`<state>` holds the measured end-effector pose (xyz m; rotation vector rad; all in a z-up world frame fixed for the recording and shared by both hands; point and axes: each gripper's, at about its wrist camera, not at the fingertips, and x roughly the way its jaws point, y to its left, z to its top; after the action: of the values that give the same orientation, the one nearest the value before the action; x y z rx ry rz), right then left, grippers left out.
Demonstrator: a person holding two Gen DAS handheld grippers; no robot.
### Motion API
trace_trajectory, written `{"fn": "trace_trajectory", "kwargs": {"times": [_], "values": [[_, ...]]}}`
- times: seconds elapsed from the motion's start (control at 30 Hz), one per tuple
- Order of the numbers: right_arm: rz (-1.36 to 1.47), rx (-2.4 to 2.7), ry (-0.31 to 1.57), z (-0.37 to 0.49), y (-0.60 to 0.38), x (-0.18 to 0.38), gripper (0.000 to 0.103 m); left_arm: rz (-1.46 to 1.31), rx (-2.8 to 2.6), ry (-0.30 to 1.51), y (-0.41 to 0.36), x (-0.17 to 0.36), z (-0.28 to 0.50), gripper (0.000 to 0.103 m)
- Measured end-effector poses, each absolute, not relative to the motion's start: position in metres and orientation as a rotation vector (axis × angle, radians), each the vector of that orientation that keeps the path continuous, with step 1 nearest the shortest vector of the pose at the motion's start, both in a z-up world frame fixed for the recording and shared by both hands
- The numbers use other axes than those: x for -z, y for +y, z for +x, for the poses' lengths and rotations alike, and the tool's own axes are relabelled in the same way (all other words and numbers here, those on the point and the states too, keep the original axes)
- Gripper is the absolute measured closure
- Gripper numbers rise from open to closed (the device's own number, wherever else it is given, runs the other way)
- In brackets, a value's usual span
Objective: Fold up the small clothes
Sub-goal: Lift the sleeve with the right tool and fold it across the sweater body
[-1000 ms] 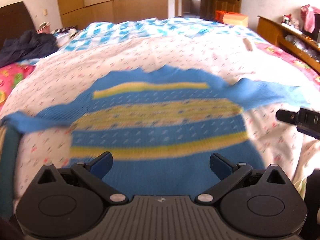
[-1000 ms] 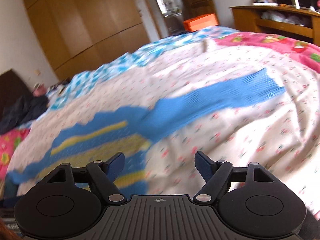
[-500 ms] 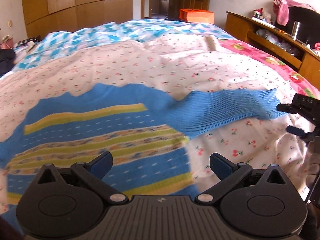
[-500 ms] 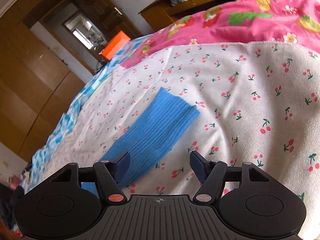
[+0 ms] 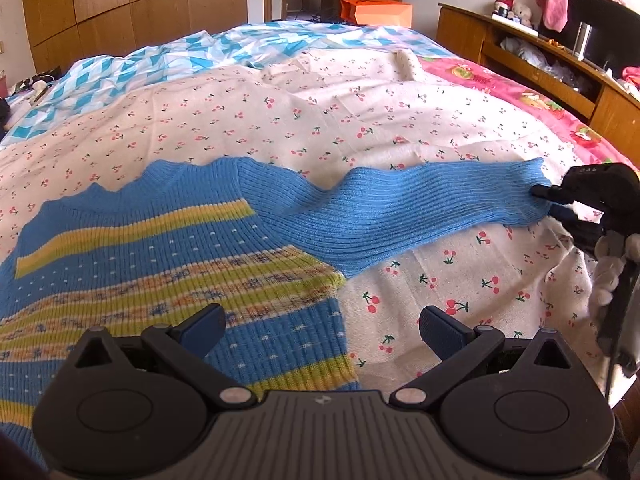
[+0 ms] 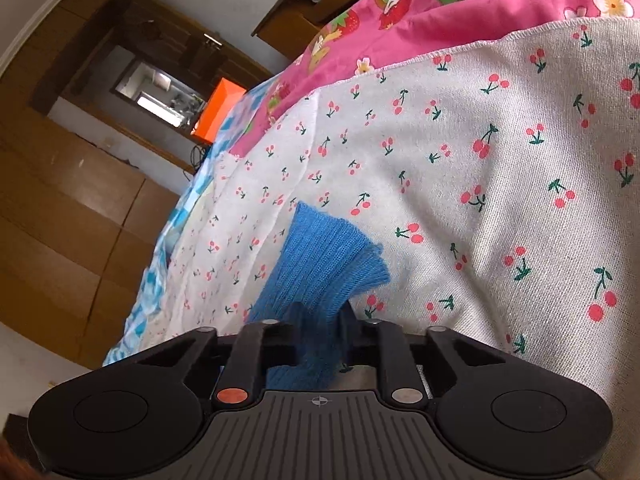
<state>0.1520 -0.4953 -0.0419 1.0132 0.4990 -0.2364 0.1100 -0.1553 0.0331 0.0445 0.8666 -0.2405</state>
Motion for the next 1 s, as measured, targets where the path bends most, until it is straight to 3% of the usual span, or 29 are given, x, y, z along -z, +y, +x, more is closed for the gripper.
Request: {"fn": "trace_trajectory", "kwargs": {"times": [0.2,0.43,0.7,1.0], "values": [[0.871,-0.002,0.474,0.164,-0.426,-0.022,0.094,0.023,0.177,0.849,-0.113,-0.036,0.102,0.0],[0.643,-0.347,0.536,0.193,-0.271,-0.079,0.095,-0.04,0.035,0.807,-0.025,-0.041,0.083,0.0],[0.318,-0.526,0.721,0.209,-0.099,-0.039,0.095,-0.084,-0.142,0.724,0.06,-0.04,0.045,0.0],[0.042,-0.59,0.823,0.189,-0.028,0.009,0.094,-0.145,-0.183,0.687,0.093,-0.031,0.028,0.0]]}}
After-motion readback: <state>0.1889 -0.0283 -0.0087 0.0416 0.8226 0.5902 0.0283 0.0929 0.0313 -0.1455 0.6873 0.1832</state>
